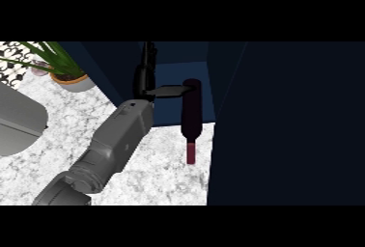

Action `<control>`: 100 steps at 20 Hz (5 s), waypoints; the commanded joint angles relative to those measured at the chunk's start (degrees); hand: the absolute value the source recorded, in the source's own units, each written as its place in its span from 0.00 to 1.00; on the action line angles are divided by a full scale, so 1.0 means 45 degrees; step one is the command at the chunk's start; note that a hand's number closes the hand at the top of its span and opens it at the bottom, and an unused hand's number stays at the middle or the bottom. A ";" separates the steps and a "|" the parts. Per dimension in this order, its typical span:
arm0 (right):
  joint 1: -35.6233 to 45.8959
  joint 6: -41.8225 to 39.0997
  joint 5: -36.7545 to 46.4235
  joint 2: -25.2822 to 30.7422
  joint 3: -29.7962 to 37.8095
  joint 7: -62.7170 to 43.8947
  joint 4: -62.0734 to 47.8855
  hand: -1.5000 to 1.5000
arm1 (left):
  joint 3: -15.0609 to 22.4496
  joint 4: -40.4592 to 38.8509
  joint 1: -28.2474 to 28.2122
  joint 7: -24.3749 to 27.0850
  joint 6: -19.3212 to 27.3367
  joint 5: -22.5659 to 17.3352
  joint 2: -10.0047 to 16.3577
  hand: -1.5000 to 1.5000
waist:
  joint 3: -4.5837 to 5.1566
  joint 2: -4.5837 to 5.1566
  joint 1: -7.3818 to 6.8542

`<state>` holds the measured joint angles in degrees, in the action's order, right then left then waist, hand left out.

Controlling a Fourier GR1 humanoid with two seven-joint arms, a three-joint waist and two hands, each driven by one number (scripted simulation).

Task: Pick up the wine, place it into the cabinet and close the cabinet

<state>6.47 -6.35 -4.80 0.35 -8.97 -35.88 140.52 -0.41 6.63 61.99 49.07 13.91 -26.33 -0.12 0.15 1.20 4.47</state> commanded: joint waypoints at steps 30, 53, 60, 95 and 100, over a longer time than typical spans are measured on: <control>-0.1630 0.0185 -0.0008 0.0447 0.0078 -0.0313 0.1895 0.00 | 0.8632 1.2981 -0.8098 -0.2096 0.5446 -0.2452 0.0137 0.00 | -0.0038 -0.0321 -0.0995; -0.1390 -0.0695 -0.1462 0.0621 -0.0014 -0.1042 0.1255 1.00 | 1.0345 2.3284 -1.4509 -0.4536 0.5565 -0.0590 0.5274 0.00 | -0.0037 -0.0305 -0.1047; -0.1619 -0.1387 -0.0758 0.0782 -0.0455 -0.0291 0.1267 1.00 | 0.8758 2.4067 -1.6345 -0.3499 0.3098 -0.1403 0.6926 0.00 | -0.0030 -0.0296 -0.1061; 0.0734 0.4776 0.3263 -0.0054 -1.1515 -0.1781 -0.0572 1.00 | 0.0976 2.3673 -1.8473 -0.4685 -0.2383 -0.5883 0.9924 0.00 | 0.0025 -0.0418 -0.1051; 0.2341 0.5771 0.3616 -0.0013 -1.1288 -0.1083 -0.2013 1.00 | 0.1004 2.2982 -1.8055 -0.4625 -0.2717 -0.5723 0.9528 0.00 | 0.0014 -0.0340 -0.1125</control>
<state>9.49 15.07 7.61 6.51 -50.05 -42.65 137.98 4.14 111.96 -19.96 27.95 3.72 -52.52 43.51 0.21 -0.43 -0.42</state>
